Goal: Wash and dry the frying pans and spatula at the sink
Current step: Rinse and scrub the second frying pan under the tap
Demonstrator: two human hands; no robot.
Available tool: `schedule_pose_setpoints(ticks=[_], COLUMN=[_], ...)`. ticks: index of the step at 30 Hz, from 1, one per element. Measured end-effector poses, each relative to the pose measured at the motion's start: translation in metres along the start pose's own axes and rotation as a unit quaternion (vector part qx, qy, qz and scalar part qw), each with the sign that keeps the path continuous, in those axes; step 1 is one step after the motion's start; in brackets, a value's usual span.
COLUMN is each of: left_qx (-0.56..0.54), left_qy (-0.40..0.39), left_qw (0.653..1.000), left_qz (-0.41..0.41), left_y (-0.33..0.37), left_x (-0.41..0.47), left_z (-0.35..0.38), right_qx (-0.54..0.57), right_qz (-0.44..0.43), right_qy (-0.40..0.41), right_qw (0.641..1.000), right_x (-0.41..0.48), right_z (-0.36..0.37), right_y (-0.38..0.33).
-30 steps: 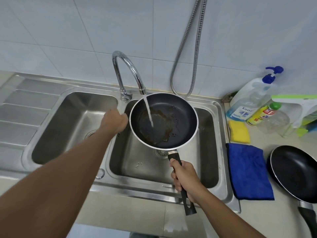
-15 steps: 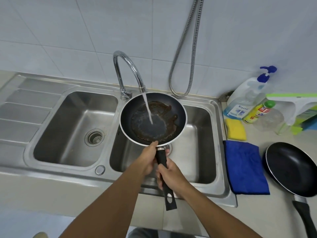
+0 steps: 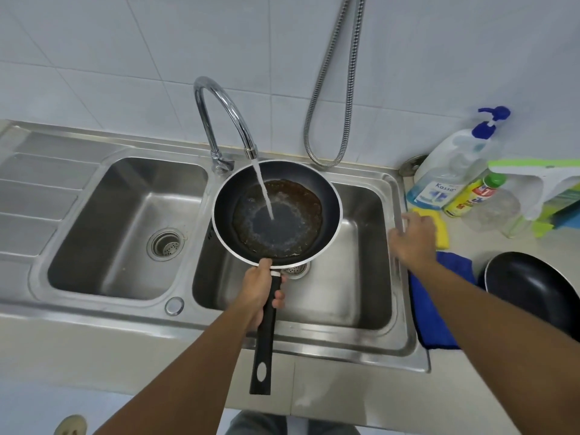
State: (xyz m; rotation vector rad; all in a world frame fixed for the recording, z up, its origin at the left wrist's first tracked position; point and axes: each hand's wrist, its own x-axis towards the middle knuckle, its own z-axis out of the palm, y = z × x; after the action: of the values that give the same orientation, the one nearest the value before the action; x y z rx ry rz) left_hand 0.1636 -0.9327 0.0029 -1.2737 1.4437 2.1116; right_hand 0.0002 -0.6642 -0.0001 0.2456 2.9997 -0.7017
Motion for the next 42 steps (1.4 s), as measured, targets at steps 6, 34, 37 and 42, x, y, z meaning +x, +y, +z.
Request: schedule_pose_setpoints(ticks=[6, 34, 37, 42], left_qx=[-0.001, 0.02, 0.027, 0.069], left_qy=[-0.042, -0.08, -0.083, -0.084], left_qw=[0.999, 0.997, 0.996, 0.994], left_qz=[-0.018, -0.009, -0.006, 0.018], left_y=[-0.003, 0.007, 0.007, 0.012], left_x=[0.003, 0.034, 0.034, 0.028], left_z=[-0.005, -0.045, -0.047, -0.05], right_qx=[-0.111, -0.257, -0.226, -0.124], right_qz=[0.131, -0.697, -0.662, -0.541], right_qy=[-0.038, -0.039, -0.011, -0.015], right_qw=[0.984, 0.668, 0.715, 0.832], right_x=[0.05, 0.08, 0.087, 0.066], right_z=[0.002, 0.099, 0.087, 0.08], right_y=[0.034, -0.316, -0.315, -0.276])
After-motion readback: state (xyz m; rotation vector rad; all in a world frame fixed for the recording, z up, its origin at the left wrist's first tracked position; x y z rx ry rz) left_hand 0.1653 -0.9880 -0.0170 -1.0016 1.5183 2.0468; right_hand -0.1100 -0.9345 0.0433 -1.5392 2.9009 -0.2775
